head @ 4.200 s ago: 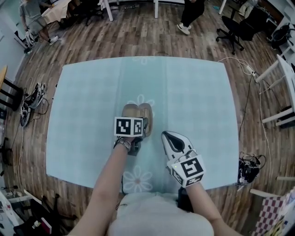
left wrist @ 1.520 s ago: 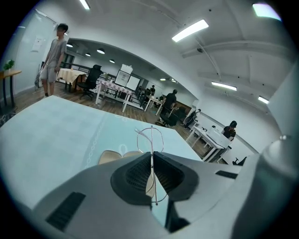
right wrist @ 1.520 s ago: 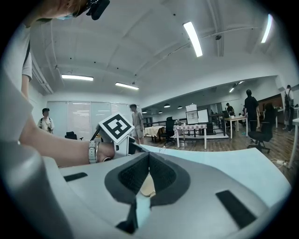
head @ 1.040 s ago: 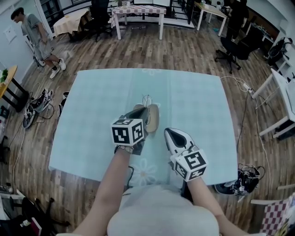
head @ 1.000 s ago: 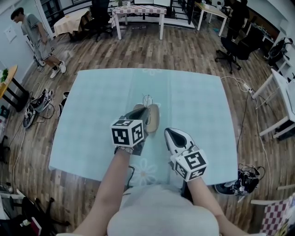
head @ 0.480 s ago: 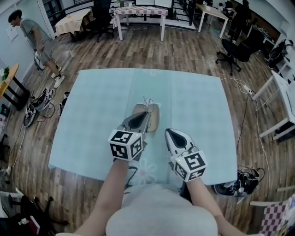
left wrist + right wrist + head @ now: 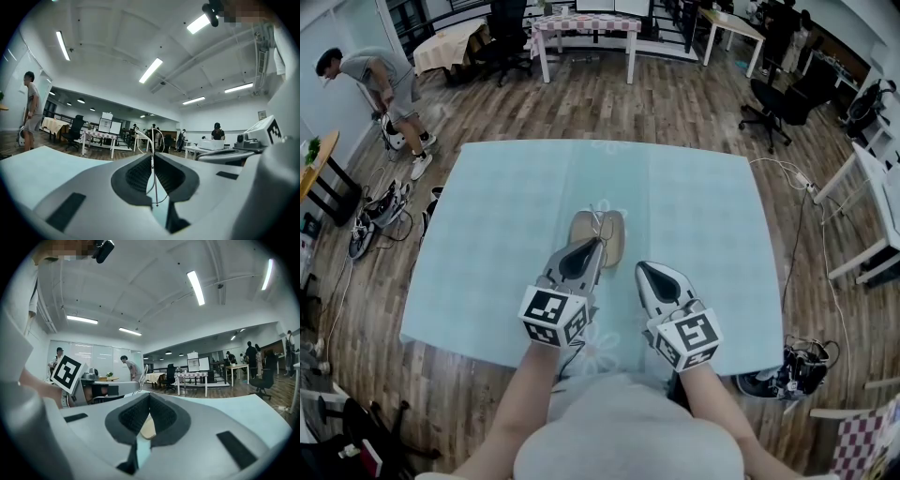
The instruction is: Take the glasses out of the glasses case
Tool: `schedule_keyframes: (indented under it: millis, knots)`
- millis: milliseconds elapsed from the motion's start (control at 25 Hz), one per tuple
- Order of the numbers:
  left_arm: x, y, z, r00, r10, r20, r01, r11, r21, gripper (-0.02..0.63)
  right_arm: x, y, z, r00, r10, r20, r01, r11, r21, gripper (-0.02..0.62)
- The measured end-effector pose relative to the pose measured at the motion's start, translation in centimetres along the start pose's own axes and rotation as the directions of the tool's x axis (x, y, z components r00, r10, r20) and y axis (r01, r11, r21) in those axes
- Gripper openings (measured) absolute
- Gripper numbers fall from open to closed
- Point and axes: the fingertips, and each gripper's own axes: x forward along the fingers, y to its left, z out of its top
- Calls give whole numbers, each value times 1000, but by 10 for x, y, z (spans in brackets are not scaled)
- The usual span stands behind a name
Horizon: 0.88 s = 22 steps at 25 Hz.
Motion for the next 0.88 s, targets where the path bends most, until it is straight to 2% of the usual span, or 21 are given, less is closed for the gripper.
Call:
schedule_keyframes:
  millis: [400,560,880]
  knots:
    - [-21,-19,8,992,-44,120,41,999,28,28,-4,14,5,999,33,28,-32,999,-42,6]
    - [-28,-25,9,989,-48,137,43,998,40,28,-8,18,9,998,28,59,-25,998,-62,6]
    - [-37,-27,7,989,-38,143,34,999,31,28,-12,20,6,999,11,40,-7,995,-96,6]
